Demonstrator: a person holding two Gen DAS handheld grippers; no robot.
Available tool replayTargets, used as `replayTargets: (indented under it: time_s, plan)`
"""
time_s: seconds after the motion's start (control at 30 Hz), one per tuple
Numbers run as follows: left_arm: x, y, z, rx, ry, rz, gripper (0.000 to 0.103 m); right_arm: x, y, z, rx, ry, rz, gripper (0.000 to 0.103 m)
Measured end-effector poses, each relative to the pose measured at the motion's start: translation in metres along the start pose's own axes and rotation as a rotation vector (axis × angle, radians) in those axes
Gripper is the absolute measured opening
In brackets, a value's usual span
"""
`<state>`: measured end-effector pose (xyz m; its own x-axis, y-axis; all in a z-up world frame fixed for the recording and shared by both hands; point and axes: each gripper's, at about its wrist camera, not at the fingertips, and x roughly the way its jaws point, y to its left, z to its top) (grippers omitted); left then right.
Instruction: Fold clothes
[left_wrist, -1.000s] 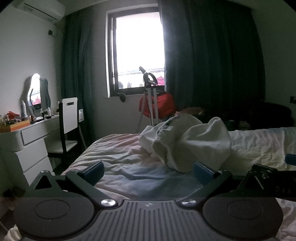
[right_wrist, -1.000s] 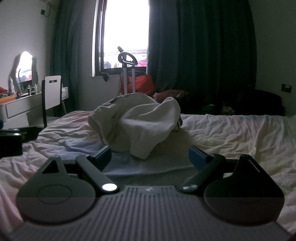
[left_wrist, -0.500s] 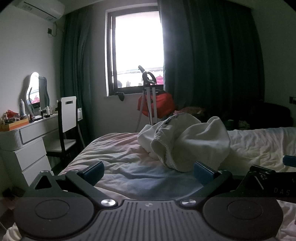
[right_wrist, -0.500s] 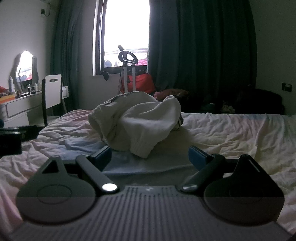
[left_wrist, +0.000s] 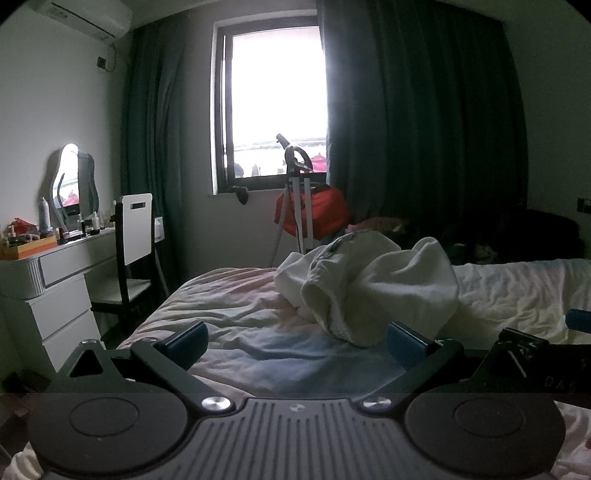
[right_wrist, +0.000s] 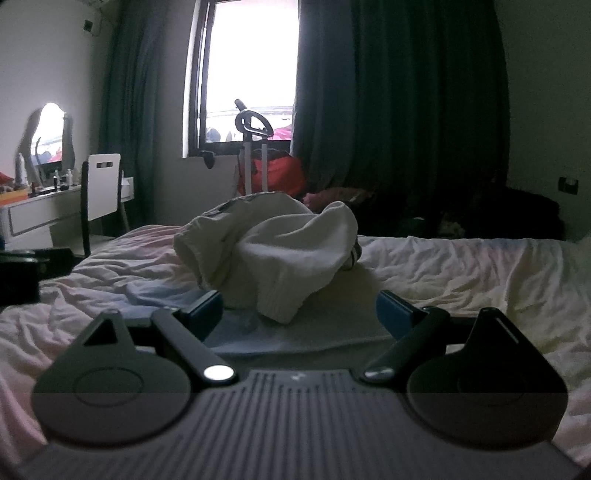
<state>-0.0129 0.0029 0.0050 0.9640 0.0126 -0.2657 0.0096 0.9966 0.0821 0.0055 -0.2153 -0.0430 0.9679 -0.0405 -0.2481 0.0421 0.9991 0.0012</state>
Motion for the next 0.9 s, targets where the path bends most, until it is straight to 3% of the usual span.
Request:
replayTargets:
  time_s: [0.2,0.53,0.67,0.9]
  plan:
    - [0.002,0.002,-0.001,-0.005,0.003,-0.01,0.103,0.003,-0.005,0.002,0.043,-0.01,0.028,0.091]
    - [-0.006,0.007,0.004,0.002,-0.014,0.03,0.103,0.004,-0.011,-0.007,0.102,-0.031,-0.036,0.091]
    - [-0.013,0.015,0.013,-0.04,-0.029,0.006,0.103,0.004,-0.013,-0.011,0.138,-0.049,0.009,0.091]
    - [-0.01,0.039,0.032,-0.045,-0.041,0.042,0.103,0.058,0.019,-0.012,0.013,0.054,0.002,0.091]
